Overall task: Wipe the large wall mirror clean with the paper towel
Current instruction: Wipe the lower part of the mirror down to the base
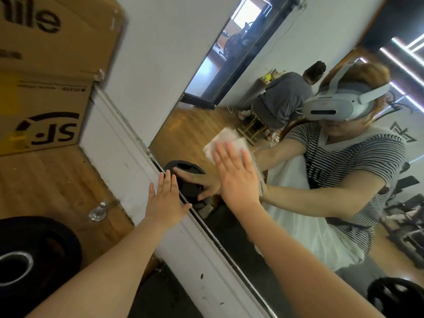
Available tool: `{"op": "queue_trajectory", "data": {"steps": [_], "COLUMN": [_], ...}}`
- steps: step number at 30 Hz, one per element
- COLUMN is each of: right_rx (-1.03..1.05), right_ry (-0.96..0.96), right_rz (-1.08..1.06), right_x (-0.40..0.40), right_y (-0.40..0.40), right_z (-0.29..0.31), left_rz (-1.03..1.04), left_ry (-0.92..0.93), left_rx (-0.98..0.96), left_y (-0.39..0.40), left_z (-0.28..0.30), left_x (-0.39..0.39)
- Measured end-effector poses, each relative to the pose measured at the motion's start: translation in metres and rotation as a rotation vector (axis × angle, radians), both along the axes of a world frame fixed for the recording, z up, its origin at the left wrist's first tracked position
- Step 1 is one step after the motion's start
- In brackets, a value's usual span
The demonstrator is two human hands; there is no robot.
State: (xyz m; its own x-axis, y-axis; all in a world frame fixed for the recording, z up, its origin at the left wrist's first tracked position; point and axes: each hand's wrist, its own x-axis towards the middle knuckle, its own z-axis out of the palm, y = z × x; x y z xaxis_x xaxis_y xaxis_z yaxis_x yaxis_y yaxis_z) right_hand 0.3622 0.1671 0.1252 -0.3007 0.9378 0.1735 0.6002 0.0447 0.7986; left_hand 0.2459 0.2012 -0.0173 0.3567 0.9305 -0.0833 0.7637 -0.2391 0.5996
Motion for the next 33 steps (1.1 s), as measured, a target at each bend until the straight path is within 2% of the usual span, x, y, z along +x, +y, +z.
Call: {"op": "queue_trajectory", "data": {"steps": [5,9,11,15,18,26,33], "right_rx": [0.343,0.413,0.342,0.051,-0.172,-0.412,-0.404], "right_ry": [0.323,0.293,0.304,0.195,0.193,0.19,0.13], "right_rz": [0.052,0.057,0.055,0.044,-0.034,-0.117,-0.137], "right_x": [-0.018,-0.017,-0.019,-0.024,-0.027,-0.029,-0.032], "right_y": [0.029,0.037,0.037,0.03,0.027,0.007,0.009], "right_z": [0.038,0.03,0.019,-0.023,-0.064,-0.1,-0.094], "left_rz": [0.052,0.067,0.067,0.108,0.141,0.105,0.117], "left_ry": [0.013,-0.032,-0.058,-0.068,-0.119,-0.136,-0.162], "left_rx": [-0.028,-0.079,-0.061,-0.038,-0.086,-0.048,-0.025], "left_y": [0.002,0.008,0.009,0.007,0.009,0.014,0.014], "left_z": [-0.004,-0.018,-0.023,-0.031,-0.034,-0.04,-0.042], "left_x": [0.004,0.008,0.009,0.008,0.007,0.004,0.004]}}
